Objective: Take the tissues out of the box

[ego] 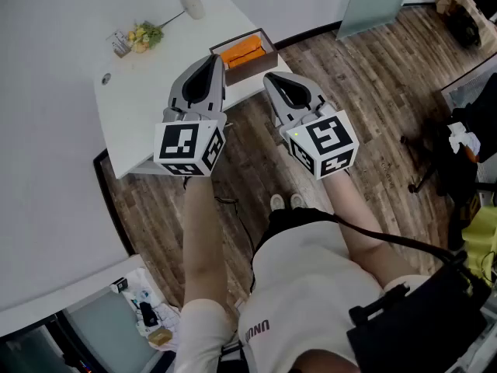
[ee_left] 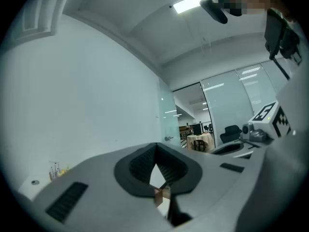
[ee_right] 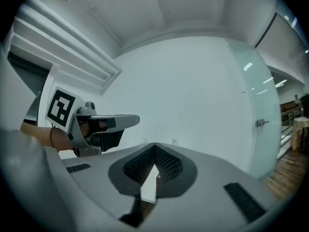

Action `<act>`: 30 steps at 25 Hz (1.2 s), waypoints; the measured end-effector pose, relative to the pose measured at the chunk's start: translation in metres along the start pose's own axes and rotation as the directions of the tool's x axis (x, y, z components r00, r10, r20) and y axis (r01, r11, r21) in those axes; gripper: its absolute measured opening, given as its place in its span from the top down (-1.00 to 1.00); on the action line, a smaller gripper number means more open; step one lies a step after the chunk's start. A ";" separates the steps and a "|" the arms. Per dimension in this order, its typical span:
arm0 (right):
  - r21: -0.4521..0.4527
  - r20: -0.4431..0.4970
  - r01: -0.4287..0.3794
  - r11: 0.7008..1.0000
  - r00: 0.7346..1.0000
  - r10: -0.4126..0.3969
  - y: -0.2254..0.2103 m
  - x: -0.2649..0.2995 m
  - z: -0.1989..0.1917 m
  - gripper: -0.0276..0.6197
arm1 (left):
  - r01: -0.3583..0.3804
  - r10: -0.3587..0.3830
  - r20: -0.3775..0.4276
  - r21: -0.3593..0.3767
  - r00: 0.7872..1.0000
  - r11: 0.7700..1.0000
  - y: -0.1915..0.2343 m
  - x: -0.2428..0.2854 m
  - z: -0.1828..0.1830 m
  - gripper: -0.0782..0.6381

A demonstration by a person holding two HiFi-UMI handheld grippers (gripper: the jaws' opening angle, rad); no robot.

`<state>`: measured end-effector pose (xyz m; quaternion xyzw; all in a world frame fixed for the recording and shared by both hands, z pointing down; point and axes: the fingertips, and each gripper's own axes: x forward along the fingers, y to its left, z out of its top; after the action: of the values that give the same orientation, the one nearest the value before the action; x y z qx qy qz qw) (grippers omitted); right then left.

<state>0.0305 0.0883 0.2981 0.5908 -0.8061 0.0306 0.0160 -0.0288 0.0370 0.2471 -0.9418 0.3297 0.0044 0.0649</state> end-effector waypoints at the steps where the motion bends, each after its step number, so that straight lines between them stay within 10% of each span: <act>1: 0.003 -0.001 -0.002 1.000 1.000 0.002 0.001 0.000 -0.001 0.86 | -0.001 0.001 -0.001 0.000 1.000 1.000 0.000 -0.001 -0.001 0.75; 30: 0.049 0.066 0.075 0.996 0.995 -0.079 -0.005 -0.006 0.006 0.85 | 0.049 -0.049 0.001 -0.022 0.999 0.999 0.005 -0.009 -0.009 0.74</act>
<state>0.0372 0.0924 0.2920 0.6223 -0.7819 0.0286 -0.0239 -0.0392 0.0376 0.2563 -0.9503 0.3063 0.0066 0.0546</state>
